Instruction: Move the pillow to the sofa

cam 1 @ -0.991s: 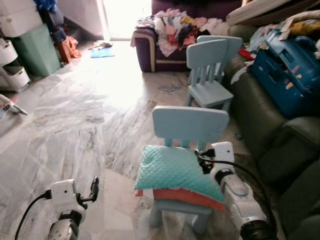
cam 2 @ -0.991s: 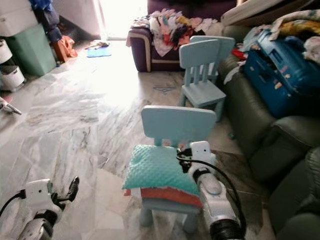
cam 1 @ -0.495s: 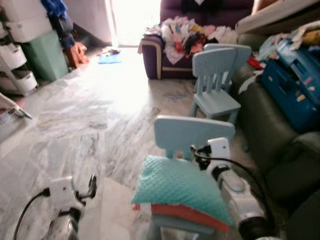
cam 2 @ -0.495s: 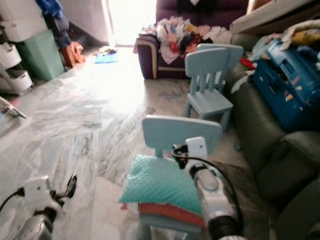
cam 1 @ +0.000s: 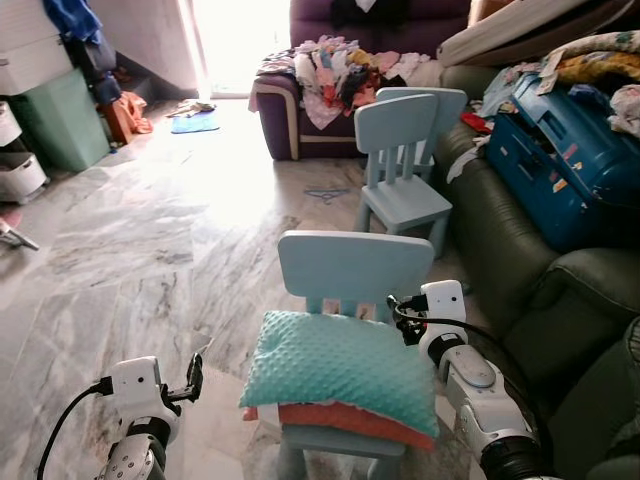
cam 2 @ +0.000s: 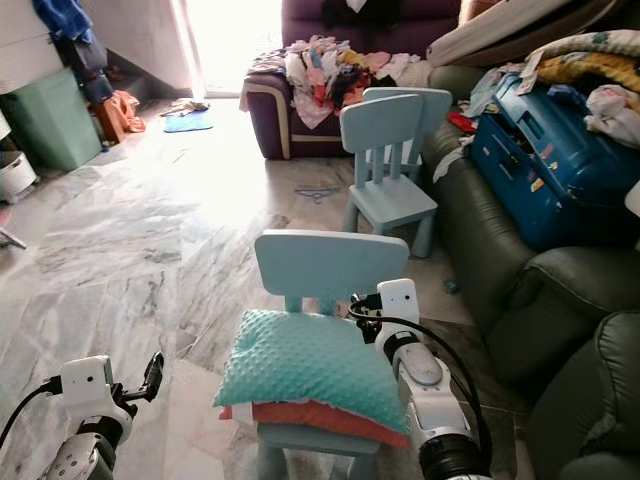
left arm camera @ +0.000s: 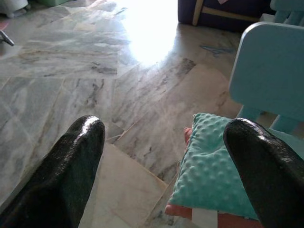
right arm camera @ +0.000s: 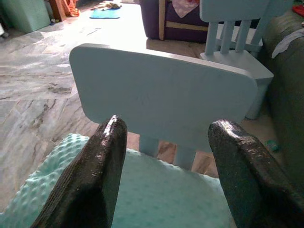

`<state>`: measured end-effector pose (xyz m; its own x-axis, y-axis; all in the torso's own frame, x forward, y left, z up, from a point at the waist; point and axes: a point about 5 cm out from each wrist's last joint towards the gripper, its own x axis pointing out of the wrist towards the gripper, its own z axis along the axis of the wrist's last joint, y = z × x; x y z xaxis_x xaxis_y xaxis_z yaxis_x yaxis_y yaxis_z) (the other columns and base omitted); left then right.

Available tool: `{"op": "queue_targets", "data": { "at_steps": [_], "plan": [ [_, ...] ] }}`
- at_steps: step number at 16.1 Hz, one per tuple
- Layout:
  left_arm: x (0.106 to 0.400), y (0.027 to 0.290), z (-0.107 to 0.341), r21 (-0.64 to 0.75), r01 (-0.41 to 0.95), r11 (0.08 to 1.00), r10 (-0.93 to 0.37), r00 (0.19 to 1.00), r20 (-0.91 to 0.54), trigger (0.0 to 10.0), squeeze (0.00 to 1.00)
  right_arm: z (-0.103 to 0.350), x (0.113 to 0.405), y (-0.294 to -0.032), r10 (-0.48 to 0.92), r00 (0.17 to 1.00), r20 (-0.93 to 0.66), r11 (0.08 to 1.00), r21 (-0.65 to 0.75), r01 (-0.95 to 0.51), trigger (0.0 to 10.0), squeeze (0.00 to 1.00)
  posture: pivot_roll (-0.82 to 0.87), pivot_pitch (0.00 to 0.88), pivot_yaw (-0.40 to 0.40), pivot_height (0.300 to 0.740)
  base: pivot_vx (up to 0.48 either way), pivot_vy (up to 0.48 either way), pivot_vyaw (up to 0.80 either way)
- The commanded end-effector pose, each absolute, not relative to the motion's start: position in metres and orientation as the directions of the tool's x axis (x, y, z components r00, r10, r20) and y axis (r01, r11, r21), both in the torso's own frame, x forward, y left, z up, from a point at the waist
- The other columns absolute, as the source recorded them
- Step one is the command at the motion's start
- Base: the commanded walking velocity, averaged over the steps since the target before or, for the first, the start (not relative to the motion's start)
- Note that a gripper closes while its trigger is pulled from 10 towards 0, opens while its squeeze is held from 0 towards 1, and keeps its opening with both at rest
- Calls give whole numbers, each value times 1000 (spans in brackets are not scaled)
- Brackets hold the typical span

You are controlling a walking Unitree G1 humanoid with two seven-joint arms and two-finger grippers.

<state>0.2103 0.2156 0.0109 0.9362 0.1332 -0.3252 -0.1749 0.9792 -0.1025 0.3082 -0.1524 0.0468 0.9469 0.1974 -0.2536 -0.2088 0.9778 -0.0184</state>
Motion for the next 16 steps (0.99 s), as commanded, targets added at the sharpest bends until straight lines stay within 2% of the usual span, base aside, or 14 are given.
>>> {"op": "queue_targets", "data": {
  "at_steps": [1,6,16],
  "plan": [
    [211,217,13,-93,-175,980,137,938,-317,10000,0,51,313,-152,195,950,-245,978,-22,-207,10000,0,-76,12,21,740,0,-364,0],
    [212,217,12,-94,-172,981,135,939,-318,10000,0,51,313,-151,199,949,-244,977,-21,-210,10000,0,-76,5,23,740,0,-382,0],
    [210,221,12,-184,-233,955,167,934,-317,10000,0,51,314,-149,202,949,-244,977,-16,-212,10000,0,-75,10,25,740,0,0,0]
  ]
}}
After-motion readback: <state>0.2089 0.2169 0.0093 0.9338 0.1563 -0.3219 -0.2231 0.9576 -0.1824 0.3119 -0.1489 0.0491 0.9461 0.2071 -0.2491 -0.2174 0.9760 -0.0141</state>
